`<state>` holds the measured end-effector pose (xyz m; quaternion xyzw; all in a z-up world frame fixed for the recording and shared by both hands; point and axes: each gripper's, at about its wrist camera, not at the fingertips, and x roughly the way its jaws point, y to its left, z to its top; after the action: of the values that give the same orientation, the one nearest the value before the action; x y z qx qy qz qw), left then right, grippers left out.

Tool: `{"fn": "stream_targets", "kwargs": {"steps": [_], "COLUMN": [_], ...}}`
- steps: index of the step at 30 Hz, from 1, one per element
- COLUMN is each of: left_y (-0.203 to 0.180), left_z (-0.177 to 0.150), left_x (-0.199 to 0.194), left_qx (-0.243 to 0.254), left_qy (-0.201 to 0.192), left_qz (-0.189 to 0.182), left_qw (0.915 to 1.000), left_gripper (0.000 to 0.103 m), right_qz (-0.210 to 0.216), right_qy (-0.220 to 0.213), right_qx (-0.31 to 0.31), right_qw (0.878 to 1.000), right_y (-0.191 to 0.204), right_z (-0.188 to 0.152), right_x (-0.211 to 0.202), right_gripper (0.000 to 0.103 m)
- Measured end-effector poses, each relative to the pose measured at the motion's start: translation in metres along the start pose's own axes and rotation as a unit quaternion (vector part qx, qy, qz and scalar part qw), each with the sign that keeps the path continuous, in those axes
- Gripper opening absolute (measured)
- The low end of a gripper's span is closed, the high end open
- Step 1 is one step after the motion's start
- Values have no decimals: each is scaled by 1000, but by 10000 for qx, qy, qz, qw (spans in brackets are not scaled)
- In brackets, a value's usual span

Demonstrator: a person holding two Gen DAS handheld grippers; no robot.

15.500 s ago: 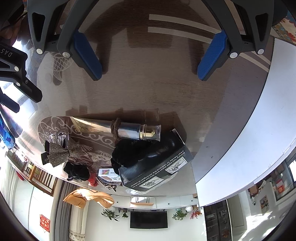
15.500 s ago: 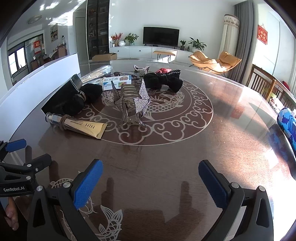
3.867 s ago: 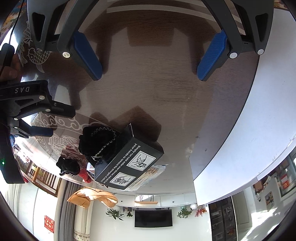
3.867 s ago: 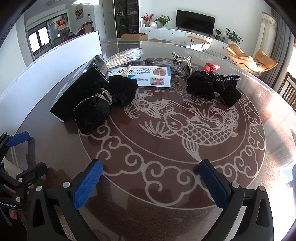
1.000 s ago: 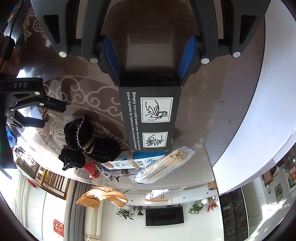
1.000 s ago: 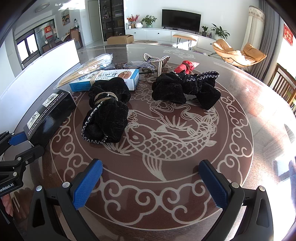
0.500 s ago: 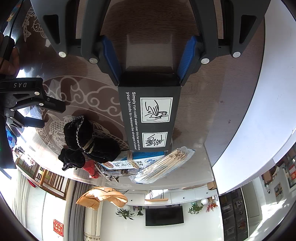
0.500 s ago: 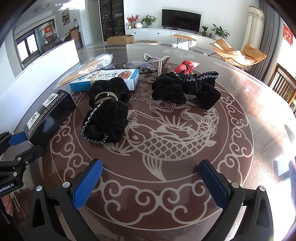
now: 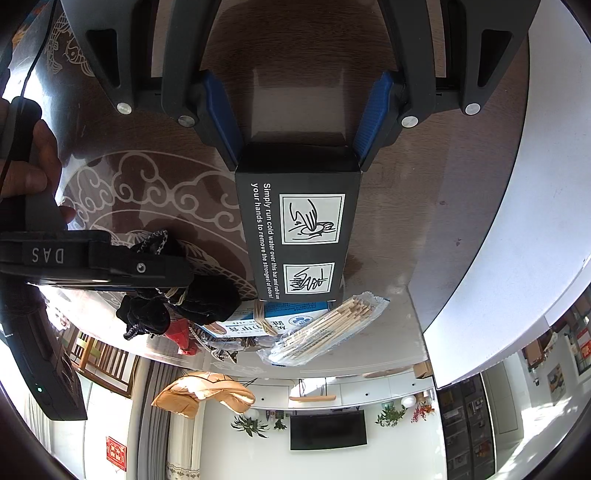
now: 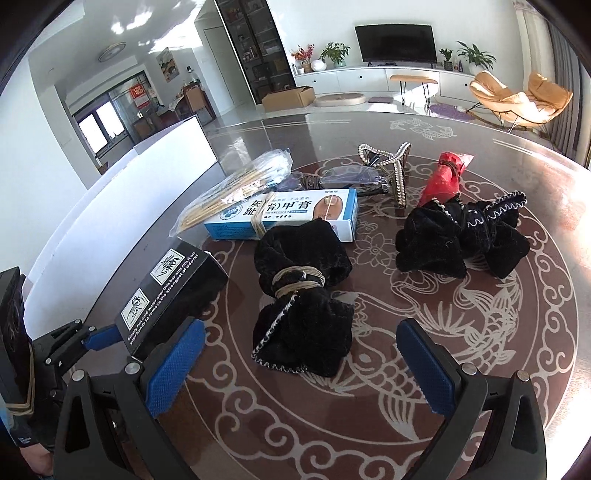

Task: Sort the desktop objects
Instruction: 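Grasp the black velvet pouch with the right tool while the left tool holds the box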

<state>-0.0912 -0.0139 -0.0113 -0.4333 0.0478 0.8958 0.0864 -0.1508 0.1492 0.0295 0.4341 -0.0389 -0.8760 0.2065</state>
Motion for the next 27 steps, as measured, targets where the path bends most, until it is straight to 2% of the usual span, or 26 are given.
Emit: {"fn": "stream_targets", "kwargs": {"steps": [6,11,12,13,14,15,16,21,27], "left_y": [0,0,0,0,0,0,0,0,0], "left_z": [0,0,0,0,0,0,0,0,0], "left_x": [0,0,0,0,0,0,0,0,0], "left_qx": [-1,0,-1,-1,-1,-1,-1,-2,-1], "left_qy": [1,0,0,0,0,0,0,0,0], "left_qz": [0,0,0,0,0,0,0,0,0], "left_qw": [10000,10000,10000,10000,10000,10000,10000,10000,10000], "left_gripper": [61,61,61,61,61,61,61,61,61], "right_qz": [-470,-799,-825,-863,-878,-858,-865,-925,-1025], "right_qy": [383,356,349,306,239,181,147,113,86], "right_qx": [-475,-824,-849,-882,-948,-986,-998,-904,-701], "right_qw": [9970,9928,9924,9919,9913,9913,9911,9915,9922], "right_y": [21,32,33,34,36,38,38,35,16], "right_z": [19,21,21,21,21,21,20,7,-32], "right_x": [42,54,55,54,51,49,48,33,-8], "right_gripper": [103,103,99,85,77,60,50,47,48]}}
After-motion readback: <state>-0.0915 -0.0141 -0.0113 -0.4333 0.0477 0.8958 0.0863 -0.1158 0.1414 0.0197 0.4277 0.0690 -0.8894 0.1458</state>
